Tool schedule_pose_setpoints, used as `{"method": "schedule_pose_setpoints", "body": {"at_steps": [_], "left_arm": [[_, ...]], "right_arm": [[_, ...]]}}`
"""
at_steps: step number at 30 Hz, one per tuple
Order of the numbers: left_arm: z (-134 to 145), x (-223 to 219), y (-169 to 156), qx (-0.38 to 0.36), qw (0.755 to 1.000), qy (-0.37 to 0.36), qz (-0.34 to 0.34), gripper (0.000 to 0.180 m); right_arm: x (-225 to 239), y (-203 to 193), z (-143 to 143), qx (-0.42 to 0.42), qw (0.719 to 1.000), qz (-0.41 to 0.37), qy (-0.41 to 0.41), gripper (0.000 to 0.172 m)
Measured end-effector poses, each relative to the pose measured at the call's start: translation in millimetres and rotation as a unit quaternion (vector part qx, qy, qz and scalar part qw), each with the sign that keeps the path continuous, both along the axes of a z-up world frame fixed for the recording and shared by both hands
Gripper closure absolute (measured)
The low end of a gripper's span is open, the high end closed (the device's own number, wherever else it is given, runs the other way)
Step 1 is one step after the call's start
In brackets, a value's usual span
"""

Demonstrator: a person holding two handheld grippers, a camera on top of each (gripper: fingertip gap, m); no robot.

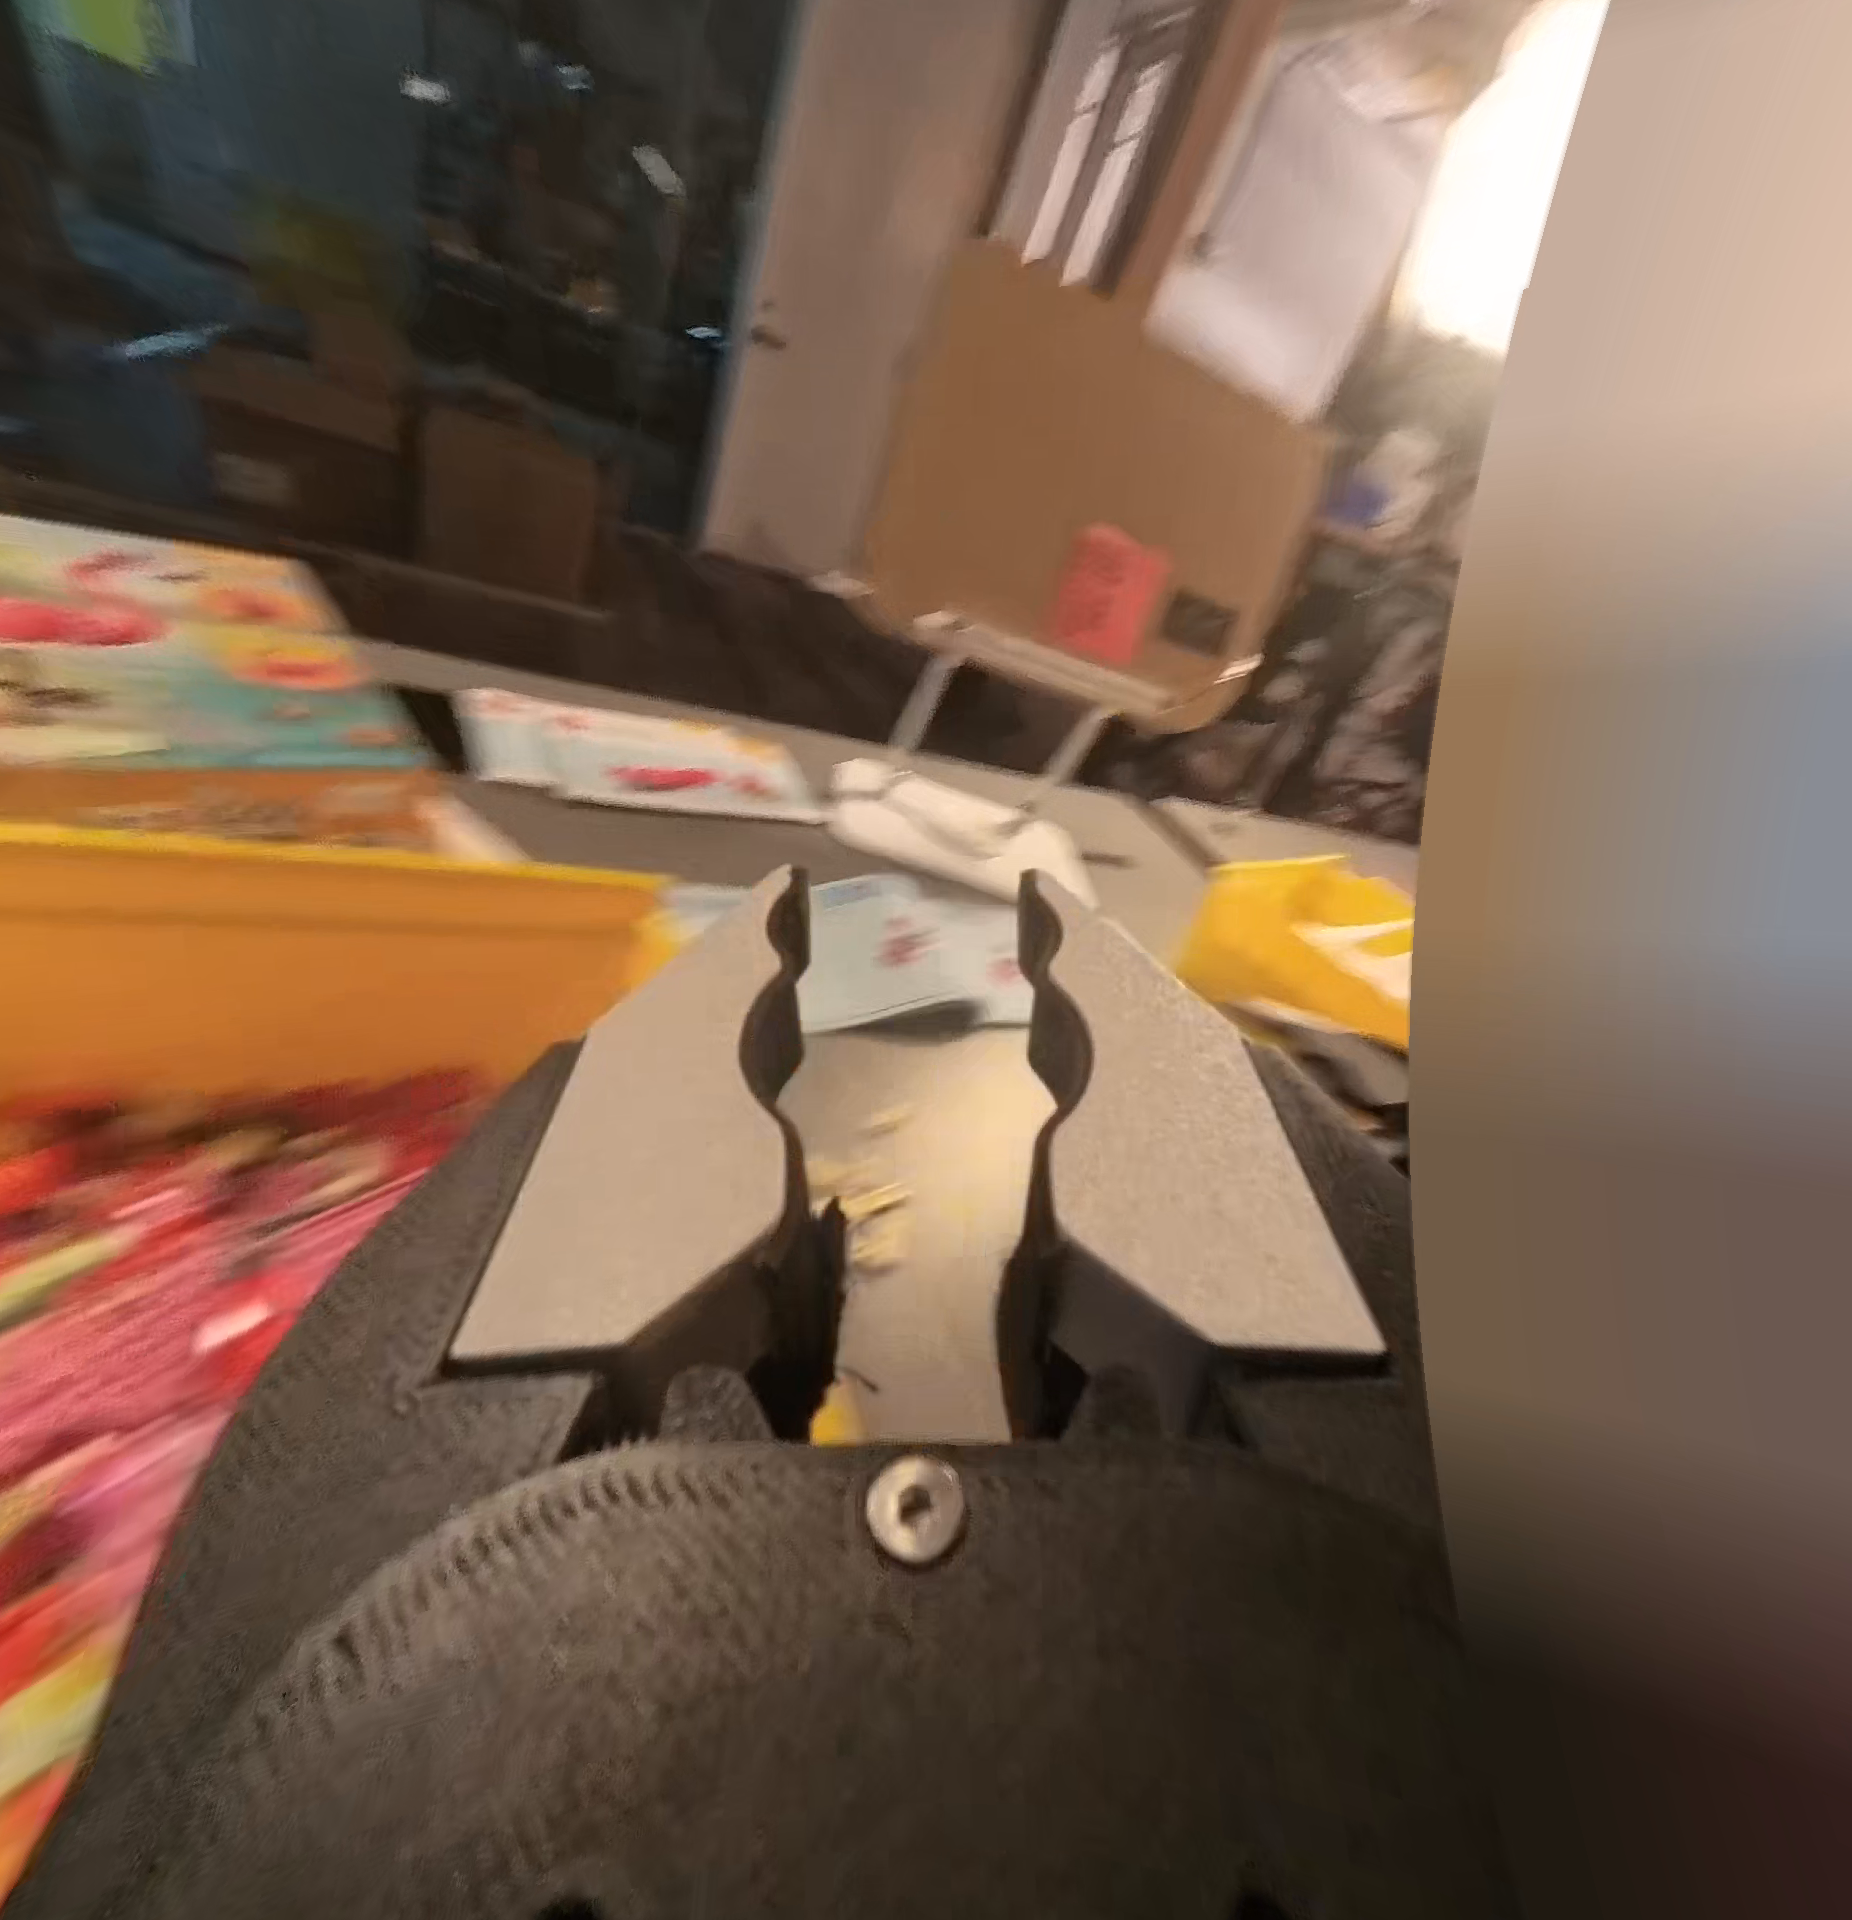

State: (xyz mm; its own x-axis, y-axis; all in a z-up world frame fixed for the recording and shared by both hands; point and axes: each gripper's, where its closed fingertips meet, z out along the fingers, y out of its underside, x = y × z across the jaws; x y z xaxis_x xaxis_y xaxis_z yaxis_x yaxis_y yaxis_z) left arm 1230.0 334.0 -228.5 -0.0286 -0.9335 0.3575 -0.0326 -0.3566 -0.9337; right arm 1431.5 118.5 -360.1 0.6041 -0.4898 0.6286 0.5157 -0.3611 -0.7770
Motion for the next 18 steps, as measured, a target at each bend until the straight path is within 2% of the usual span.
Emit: {"method": "schedule_pose_setpoints", "body": {"at_steps": [2, 3, 5, 7, 10, 13, 18], "left_arm": [[23.2, 27.1, -54.7, -0.03, 0.996, -0.04, -0.079, 0.145], [25.8, 43.5, -78.4, -0.027, 0.994, -0.043, -0.101, 0.148], [14.2, 81.2, -115.1, -0.001, 0.992, -0.029, -0.125, 0.152], [-10.2, 121.4, -134.2, 0.003, 0.99, -0.003, -0.138, 0.156], [-45.5, 180.5, -130.8, -0.008, 0.993, 0.015, -0.118, 0.159], [-70.9, 225.2, -117.5, 0.02, 0.996, 0.016, -0.081, 0.161], [-95.8, 251.6, -101.2, 0.096, 0.995, -0.015, -0.017, 0.172]], "right_arm": [[8.2, 7.1, 2.2, 0.004, 1.0, 0.012, -0.008, 0.151], [13.0, 11.3, 2.9, 0.002, 1.0, 0.017, -0.016, 0.154], [24.7, 19.0, 4.1, 0.001, 0.999, 0.025, -0.026, 0.159], [39.9, 23.9, 3.9, 0.003, 1.0, 0.024, -0.02, 0.163], [73.6, 14.2, 1.8, 0.013, 0.999, -0.032, 0.021, 0.172], [85.5, 1.2, 3.6, 0.05, 0.995, -0.042, 0.078, 0.172], [87.4, -4.0, 4.0, 0.058, 0.993, -0.039, 0.09, 0.172]]}}
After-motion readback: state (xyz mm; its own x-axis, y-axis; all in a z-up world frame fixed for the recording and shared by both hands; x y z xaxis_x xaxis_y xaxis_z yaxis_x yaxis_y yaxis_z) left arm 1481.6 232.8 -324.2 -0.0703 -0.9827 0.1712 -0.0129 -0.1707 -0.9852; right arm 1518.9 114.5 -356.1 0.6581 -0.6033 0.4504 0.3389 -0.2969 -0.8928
